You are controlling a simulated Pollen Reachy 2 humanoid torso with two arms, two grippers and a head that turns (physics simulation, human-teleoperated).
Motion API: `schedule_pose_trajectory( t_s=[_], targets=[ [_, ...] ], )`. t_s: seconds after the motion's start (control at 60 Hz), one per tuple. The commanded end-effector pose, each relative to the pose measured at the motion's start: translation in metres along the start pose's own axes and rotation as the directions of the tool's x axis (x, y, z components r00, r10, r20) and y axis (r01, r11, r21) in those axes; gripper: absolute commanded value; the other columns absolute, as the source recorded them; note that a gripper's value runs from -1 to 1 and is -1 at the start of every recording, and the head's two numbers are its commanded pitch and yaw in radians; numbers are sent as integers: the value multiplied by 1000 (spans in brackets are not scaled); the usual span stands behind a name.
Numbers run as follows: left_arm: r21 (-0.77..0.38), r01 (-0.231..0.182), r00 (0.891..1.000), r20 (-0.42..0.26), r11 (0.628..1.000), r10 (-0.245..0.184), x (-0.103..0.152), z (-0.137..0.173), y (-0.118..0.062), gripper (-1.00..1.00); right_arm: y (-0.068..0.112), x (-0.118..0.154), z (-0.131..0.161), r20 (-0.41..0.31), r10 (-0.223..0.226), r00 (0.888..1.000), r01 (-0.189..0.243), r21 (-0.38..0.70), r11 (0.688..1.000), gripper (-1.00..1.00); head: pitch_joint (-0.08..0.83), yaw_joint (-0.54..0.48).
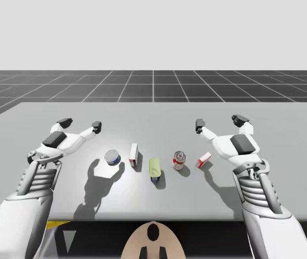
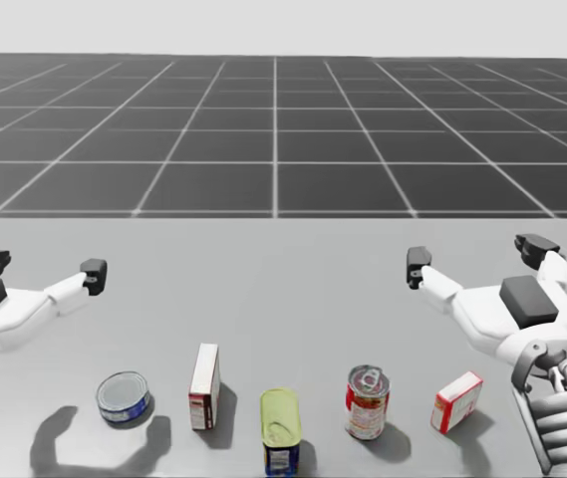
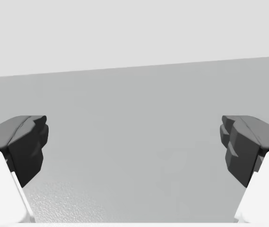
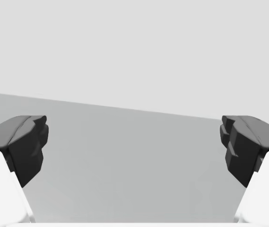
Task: Lift the meat can off the table.
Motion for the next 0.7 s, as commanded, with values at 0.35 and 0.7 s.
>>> schedule_pose_trajectory(
  t_s=[0.35, 0.7],
  targets=[
    [-5, 16, 1000, -4, 1000, -16, -1, 0, -2, -1000, -1, -1, -1, -12, 10, 1000, -10, -8, 1000, -1000, 633, 1],
    [-3, 14, 1000, -5, 1000, -14, -1, 0, -3, -1000, 3, -1, 0, -18, 24, 1000, -24, 7, 1000, -1000, 711, 7]
  ],
)
